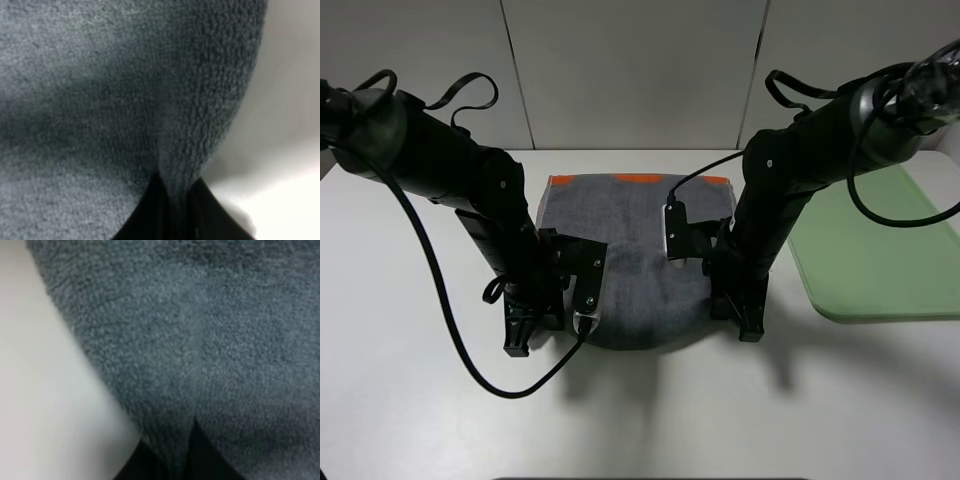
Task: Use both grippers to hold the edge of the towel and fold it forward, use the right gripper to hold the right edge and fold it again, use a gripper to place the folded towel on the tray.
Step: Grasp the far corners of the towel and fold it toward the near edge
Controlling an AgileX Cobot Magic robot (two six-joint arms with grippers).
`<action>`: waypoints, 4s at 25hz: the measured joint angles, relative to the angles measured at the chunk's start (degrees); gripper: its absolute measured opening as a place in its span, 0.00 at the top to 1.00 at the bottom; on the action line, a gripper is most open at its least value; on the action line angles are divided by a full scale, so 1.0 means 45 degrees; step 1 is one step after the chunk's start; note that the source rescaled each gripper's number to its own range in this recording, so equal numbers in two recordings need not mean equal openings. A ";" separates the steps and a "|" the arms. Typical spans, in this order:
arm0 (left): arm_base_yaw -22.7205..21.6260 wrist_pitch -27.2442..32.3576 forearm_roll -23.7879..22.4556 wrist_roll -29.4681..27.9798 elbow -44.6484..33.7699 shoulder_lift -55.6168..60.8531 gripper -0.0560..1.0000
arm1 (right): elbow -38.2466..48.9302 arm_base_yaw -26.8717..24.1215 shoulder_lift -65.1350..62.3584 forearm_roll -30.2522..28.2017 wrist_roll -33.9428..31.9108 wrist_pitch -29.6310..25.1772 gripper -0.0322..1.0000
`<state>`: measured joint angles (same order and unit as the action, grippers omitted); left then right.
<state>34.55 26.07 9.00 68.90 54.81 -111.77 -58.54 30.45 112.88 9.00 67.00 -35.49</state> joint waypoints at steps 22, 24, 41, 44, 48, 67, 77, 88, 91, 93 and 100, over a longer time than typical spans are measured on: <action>0.0013 0.3259 0.0004 -0.1113 -0.0011 0.2764 0.95 | -0.0039 0.0011 -0.1997 0.0468 -0.1184 -0.2951 0.97; 0.0013 0.3599 0.0004 -0.1124 -0.0011 0.2922 0.95 | -0.0039 0.0164 -0.2124 0.0396 -0.1384 -0.3130 0.97; 0.0040 0.6548 0.0036 -0.1627 -0.0011 0.4764 0.95 | -0.0053 0.1825 -0.2373 0.0126 -0.3092 -0.4725 0.97; 0.0040 0.6542 -0.0045 -0.1638 -0.0011 0.4824 0.95 | -0.0053 0.1825 -0.2373 0.0126 -0.3097 -0.4831 0.97; 0.0040 0.6219 -0.0598 -0.1638 -0.0011 0.4824 0.95 | -0.0375 0.1825 -0.2373 -0.0176 -0.3140 -0.4989 0.97; -0.1587 0.2757 -0.1185 -0.1522 -0.0011 0.4504 0.95 | -0.2337 0.1000 -0.2373 -0.1308 -0.3385 -0.4310 0.97; -0.1690 0.1891 -0.1253 -0.1053 -0.0011 0.3902 0.95 | -0.2337 0.1000 -0.2373 -0.1923 -0.3385 -0.3221 0.97; -0.1713 0.1393 -0.1165 -0.1026 0.0439 0.2980 0.95 | -0.2838 0.0127 -0.1817 -0.1637 -0.3385 -0.2985 0.97; -0.1905 0.1408 -0.1215 -0.1021 0.0766 0.2701 0.95 | -0.3769 0.0113 -0.1369 -0.1641 -0.3385 -0.3549 0.97; -0.2110 0.1393 -0.1228 -0.0991 0.0898 0.2595 0.95 | -0.4355 0.0113 -0.1013 -0.1629 -0.3385 -0.3895 0.97; -0.2886 0.0553 -0.1218 -0.0600 0.0931 0.2545 0.95 | -0.5585 0.0052 -0.0027 -0.1556 -0.3385 -0.4105 0.97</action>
<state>21.57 28.56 3.52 66.20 59.00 -100.31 -83.67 30.68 112.75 1.99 51.77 -53.96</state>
